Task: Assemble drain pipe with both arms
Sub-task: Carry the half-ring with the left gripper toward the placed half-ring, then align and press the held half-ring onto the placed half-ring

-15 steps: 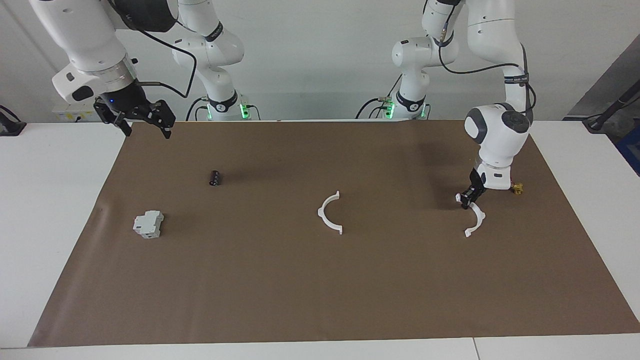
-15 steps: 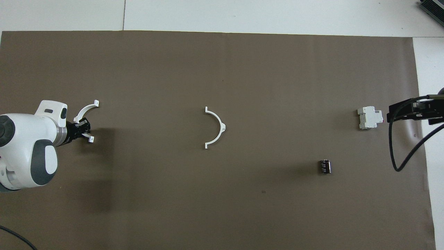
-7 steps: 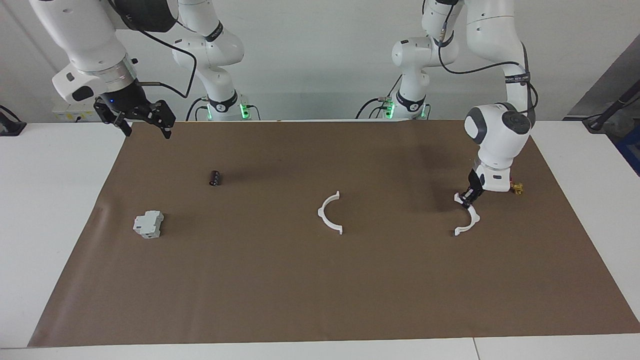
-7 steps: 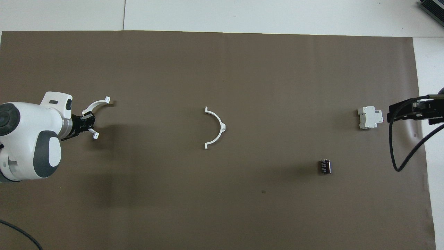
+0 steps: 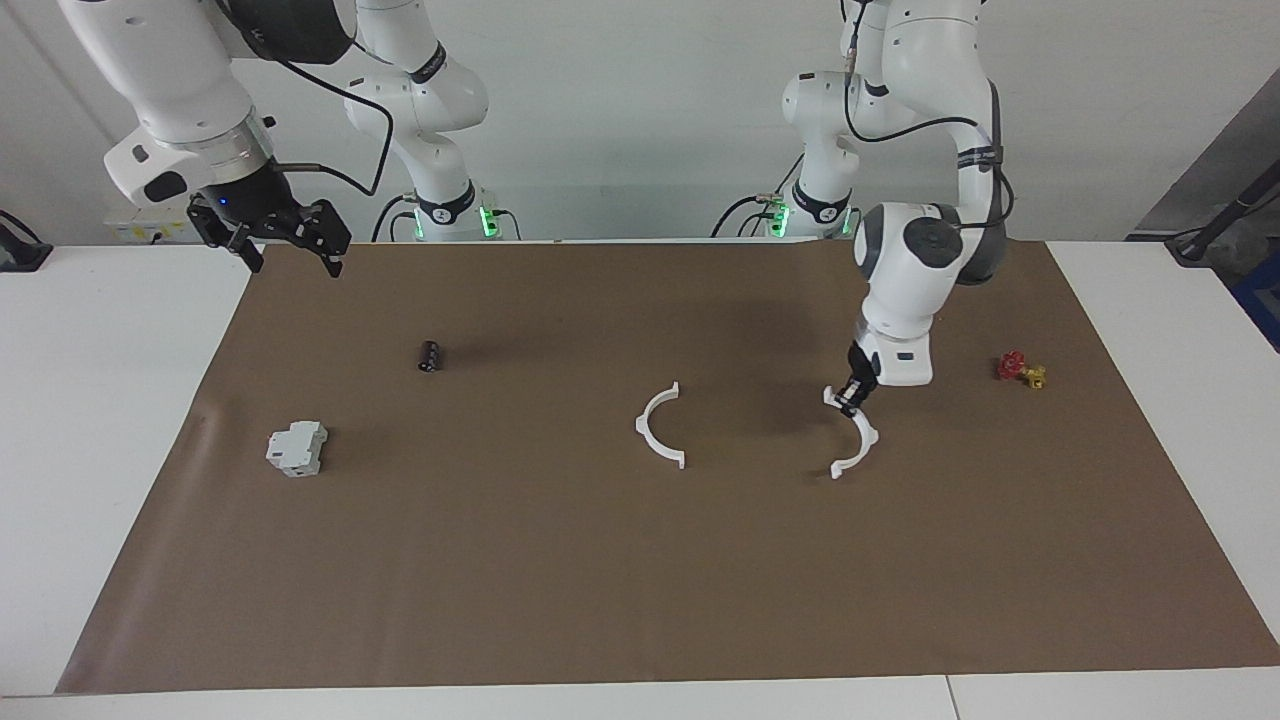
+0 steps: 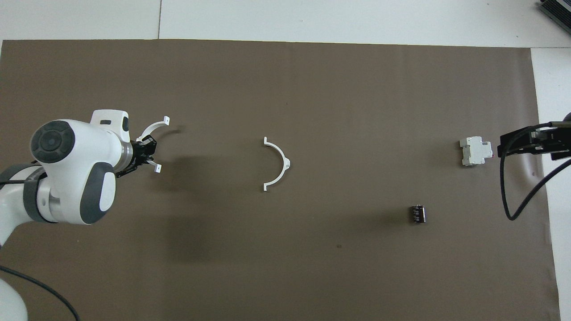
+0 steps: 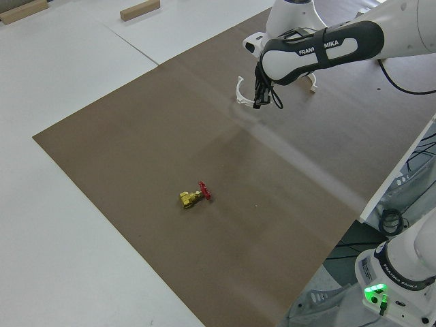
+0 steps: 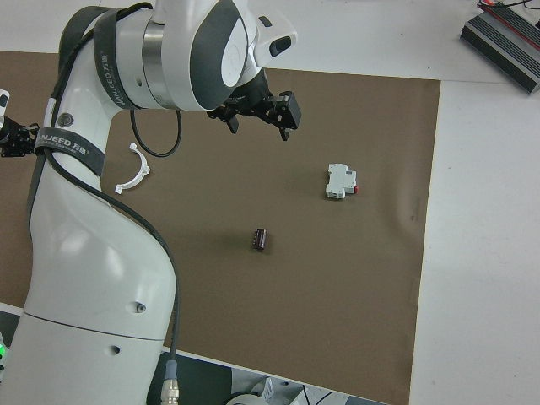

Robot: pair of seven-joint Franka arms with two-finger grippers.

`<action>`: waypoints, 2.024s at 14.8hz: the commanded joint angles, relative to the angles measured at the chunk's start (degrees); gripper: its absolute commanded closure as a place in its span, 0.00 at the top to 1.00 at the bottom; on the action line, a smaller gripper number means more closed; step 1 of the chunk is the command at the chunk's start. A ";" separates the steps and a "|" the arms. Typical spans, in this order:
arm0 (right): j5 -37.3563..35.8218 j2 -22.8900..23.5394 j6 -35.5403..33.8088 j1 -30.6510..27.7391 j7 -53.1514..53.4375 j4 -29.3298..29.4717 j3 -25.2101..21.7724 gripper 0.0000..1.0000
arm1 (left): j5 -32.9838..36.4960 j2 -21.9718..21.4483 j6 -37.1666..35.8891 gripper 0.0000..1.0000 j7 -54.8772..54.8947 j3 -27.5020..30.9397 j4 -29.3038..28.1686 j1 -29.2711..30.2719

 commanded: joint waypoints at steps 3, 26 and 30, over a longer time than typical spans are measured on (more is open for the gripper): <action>-0.40 -0.94 0.65 -0.22 -1.23 -1.16 0.01 1.00 | 1.52 0.69 -2.16 0.00 -12.49 1.09 1.46 -8.06; -0.40 -0.94 0.65 -0.22 -1.23 -1.16 0.01 1.00 | 3.10 9.57 -1.01 0.00 -28.41 1.18 9.11 -16.95; -0.40 -0.94 0.65 -0.22 -1.23 -1.25 0.01 1.00 | 7.05 10.18 -1.19 0.00 -31.23 1.18 8.76 -17.83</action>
